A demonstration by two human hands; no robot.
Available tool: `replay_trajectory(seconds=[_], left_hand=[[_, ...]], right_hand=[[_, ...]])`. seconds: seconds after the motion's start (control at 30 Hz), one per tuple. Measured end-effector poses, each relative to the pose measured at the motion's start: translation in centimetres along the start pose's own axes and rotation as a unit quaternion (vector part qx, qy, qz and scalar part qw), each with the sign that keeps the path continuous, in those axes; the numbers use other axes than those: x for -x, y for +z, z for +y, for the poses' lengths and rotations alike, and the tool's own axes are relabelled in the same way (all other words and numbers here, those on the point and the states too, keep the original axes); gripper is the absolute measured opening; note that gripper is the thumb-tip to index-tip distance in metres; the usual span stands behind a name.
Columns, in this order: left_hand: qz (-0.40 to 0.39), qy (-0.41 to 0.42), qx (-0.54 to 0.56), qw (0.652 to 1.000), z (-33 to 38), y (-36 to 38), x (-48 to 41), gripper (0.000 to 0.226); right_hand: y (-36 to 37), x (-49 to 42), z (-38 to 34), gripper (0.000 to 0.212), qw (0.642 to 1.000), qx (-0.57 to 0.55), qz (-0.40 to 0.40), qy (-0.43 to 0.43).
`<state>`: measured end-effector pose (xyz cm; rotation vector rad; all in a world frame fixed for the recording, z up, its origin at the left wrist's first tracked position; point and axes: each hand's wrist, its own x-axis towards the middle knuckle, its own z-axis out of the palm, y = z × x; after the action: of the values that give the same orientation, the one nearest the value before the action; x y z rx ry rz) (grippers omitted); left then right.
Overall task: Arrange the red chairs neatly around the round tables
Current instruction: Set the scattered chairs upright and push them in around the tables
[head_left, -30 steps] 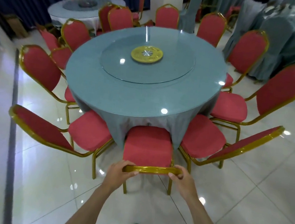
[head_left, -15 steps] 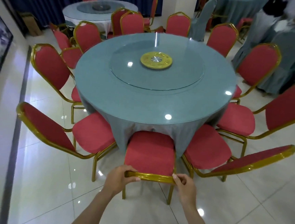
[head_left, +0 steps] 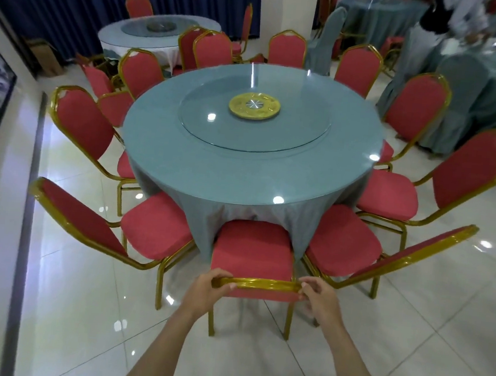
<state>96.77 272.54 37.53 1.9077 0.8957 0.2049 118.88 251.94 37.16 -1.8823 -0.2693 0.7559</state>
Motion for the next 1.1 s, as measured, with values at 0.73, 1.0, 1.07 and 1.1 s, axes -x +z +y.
replay_trajectory(seconds=[0.73,1.0,1.07,1.1], left_hand=[[0.206,-0.015,0.142,0.968,3.2,-6.5,16.3,0.019],[0.269,-0.019,0.158,0.95,-4.7,-17.8,19.5,0.019],[0.29,-0.022,0.16,0.943,-7.1,-21.7,20.8,0.019],[0.294,-0.023,0.158,0.942,-7.8,-22.9,21.1,0.019]], right_hand=[[8.8,10.6,-6.2,0.018,0.97,-0.028,-0.183,-0.159],[23.0,13.7,-10.3,0.022,0.95,0.005,-0.251,-0.186],[28.0,15.2,-11.9,0.021,0.941,0.017,-0.278,-0.191],[29.7,15.7,-12.3,0.02,0.939,0.02,-0.287,-0.189]])
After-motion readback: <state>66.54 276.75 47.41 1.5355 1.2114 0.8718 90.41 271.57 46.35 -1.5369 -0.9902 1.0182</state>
